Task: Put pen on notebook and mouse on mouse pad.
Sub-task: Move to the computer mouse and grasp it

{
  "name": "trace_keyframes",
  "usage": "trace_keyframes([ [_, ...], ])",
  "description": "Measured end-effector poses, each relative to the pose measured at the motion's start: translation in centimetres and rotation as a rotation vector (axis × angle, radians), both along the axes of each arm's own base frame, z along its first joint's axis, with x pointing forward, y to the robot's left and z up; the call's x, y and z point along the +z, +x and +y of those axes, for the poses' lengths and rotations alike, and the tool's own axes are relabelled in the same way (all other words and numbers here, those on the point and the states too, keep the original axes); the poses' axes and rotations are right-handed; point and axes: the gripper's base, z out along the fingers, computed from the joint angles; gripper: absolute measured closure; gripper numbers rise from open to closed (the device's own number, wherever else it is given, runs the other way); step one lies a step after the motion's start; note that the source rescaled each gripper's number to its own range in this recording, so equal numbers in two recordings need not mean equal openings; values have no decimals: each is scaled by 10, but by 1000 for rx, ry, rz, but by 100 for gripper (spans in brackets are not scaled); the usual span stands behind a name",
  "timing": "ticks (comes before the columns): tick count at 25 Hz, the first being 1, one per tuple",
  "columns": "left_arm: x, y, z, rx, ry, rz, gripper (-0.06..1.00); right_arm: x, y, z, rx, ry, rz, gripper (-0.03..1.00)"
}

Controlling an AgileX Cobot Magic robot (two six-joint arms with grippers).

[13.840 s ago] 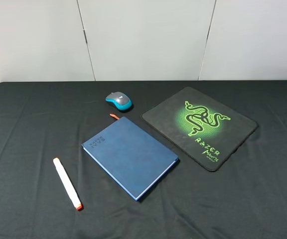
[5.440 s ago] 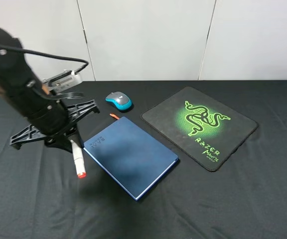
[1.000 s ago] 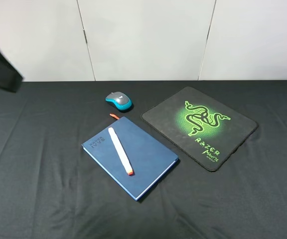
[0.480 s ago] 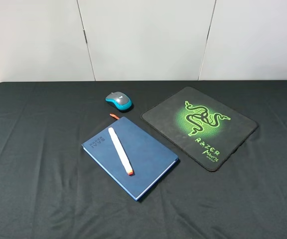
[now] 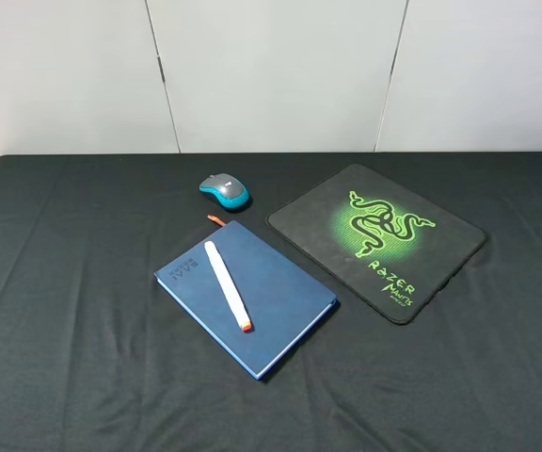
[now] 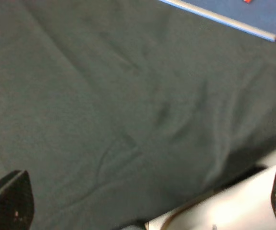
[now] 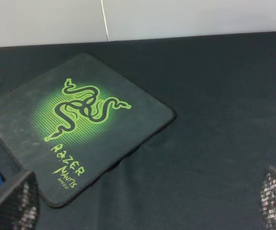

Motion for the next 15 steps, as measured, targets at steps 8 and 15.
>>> trace_keyframes([
  [8,-21,-12,12,118,34,-166,-5,0,0,0,0,0,0,-3],
  [15,-22,-19,16,224,42,-229,-5,0,0,0,0,0,0,-3],
])
